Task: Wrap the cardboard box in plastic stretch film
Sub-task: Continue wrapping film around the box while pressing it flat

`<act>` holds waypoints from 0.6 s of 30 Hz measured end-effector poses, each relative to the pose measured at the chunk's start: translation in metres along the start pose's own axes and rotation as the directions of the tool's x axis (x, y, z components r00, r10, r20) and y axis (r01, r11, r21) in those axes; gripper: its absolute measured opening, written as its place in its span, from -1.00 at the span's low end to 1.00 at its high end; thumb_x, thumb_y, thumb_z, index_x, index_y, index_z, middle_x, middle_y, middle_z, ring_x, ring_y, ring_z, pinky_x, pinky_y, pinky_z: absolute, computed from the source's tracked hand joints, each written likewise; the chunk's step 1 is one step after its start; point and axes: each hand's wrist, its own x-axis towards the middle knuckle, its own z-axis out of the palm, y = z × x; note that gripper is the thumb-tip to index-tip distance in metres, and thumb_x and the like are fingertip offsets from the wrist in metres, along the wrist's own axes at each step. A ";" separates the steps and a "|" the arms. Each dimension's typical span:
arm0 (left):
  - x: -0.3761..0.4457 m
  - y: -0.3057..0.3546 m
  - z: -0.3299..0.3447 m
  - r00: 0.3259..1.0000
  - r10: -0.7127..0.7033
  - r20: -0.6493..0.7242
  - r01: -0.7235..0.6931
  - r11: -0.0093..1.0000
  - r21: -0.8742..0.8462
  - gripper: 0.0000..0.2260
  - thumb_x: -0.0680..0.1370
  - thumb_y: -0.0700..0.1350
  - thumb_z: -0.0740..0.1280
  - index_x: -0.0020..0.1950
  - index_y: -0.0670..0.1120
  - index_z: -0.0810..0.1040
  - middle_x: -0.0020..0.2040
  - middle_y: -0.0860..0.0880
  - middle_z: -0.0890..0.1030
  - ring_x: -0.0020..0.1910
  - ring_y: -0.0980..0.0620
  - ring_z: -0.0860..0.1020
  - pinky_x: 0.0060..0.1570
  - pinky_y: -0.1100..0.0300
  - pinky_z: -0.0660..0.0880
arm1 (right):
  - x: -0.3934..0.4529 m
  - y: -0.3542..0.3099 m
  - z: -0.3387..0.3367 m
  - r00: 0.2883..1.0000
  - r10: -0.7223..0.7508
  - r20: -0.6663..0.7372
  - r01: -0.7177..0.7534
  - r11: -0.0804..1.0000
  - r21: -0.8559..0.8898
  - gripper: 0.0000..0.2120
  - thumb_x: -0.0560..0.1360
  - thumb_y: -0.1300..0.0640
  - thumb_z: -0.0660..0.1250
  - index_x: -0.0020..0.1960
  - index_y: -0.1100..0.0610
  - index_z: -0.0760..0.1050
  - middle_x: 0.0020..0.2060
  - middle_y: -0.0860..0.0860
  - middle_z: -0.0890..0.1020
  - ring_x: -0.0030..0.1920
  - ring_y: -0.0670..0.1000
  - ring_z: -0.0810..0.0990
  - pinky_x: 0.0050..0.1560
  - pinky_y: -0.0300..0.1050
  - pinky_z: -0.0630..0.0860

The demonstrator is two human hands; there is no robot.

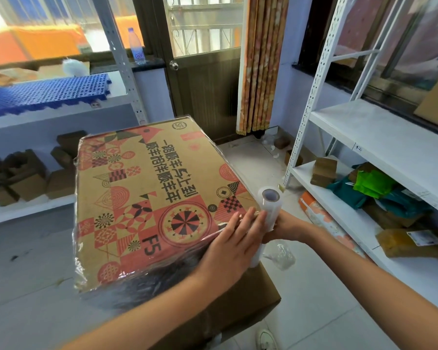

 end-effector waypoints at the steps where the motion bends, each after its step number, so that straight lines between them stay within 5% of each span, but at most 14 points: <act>1: -0.005 0.003 -0.003 0.998 -0.045 -0.036 0.043 0.997 -0.061 -0.44 0.51 0.05 0.23 0.43 -0.19 0.24 0.47 -0.14 0.14 0.46 -0.16 0.09 0.45 -0.13 -0.02 | -0.001 0.001 0.001 1.000 0.000 -0.005 0.000 1.000 0.000 -0.55 0.37 0.36 0.47 0.20 0.19 0.44 0.03 0.14 0.58 0.02 0.02 0.59 -0.07 -0.32 0.56; 4: -0.001 0.004 -0.017 0.989 -0.082 0.119 0.091 0.994 -0.068 -0.47 0.52 0.08 0.22 0.45 -0.10 0.30 0.45 -0.09 0.31 0.47 -0.10 0.18 0.43 -0.08 -0.11 | -0.001 0.005 0.001 0.998 0.035 -0.046 -0.035 0.999 -0.014 -0.54 0.35 0.40 0.47 0.21 0.26 0.46 0.02 0.16 0.59 -0.04 -0.02 0.60 -0.13 -0.36 0.55; 7: 0.027 0.005 -0.014 0.919 -0.056 0.391 0.036 0.998 0.057 -0.44 0.64 0.04 0.06 0.53 -0.16 -0.08 0.56 -0.08 -0.01 0.48 -0.13 -0.25 0.40 0.03 -0.43 | 0.001 0.004 0.002 0.997 0.055 -0.055 -0.058 0.997 -0.049 -0.53 0.33 0.37 0.49 0.19 0.23 0.45 -0.04 0.05 0.56 -0.09 -0.10 0.55 -0.18 -0.45 0.50; 8: 0.029 0.007 -0.010 0.874 -0.151 0.462 0.156 0.987 0.027 -0.45 0.65 0.03 0.04 0.52 -0.22 -0.07 0.56 -0.08 0.01 0.47 -0.16 -0.22 0.43 0.04 -0.36 | 0.001 0.003 0.002 0.997 0.059 -0.057 -0.062 0.997 -0.047 -0.54 0.33 0.36 0.50 0.18 0.19 0.46 -0.05 0.03 0.56 -0.08 -0.10 0.54 -0.19 -0.45 0.49; 12: 0.004 0.003 -0.015 0.969 -0.164 0.183 0.192 0.970 -0.148 -0.43 0.54 0.11 0.23 0.44 -0.13 0.15 0.44 -0.04 0.36 0.43 -0.13 0.27 0.41 -0.07 0.19 | -0.002 0.002 0.004 0.996 0.037 -0.075 -0.037 0.999 -0.001 -0.55 0.32 0.39 0.49 0.09 0.07 0.46 -0.04 0.03 0.59 -0.03 -0.05 0.58 -0.16 -0.40 0.51; 16: 0.002 -0.002 -0.026 0.976 -0.157 0.149 0.175 0.978 -0.117 -0.43 0.49 0.16 0.29 0.43 -0.03 0.29 0.41 0.00 0.40 0.40 -0.05 0.34 0.40 -0.07 0.01 | -0.005 0.000 0.007 0.995 0.050 -0.083 -0.049 0.999 0.009 -0.55 0.32 0.40 0.49 0.12 0.11 0.48 -0.01 0.09 0.60 -0.03 -0.06 0.58 -0.15 -0.40 0.53; 18: 0.002 -0.002 -0.030 0.973 -0.203 0.111 0.222 0.956 -0.192 -0.46 0.47 0.15 0.32 0.40 -0.02 0.41 0.38 -0.05 0.44 0.38 -0.07 0.38 0.39 -0.03 0.08 | -0.005 -0.001 0.007 0.994 0.063 -0.093 -0.063 0.998 0.006 -0.52 0.32 0.41 0.49 0.18 0.18 0.46 0.04 0.13 0.59 0.00 -0.02 0.57 -0.13 -0.41 0.53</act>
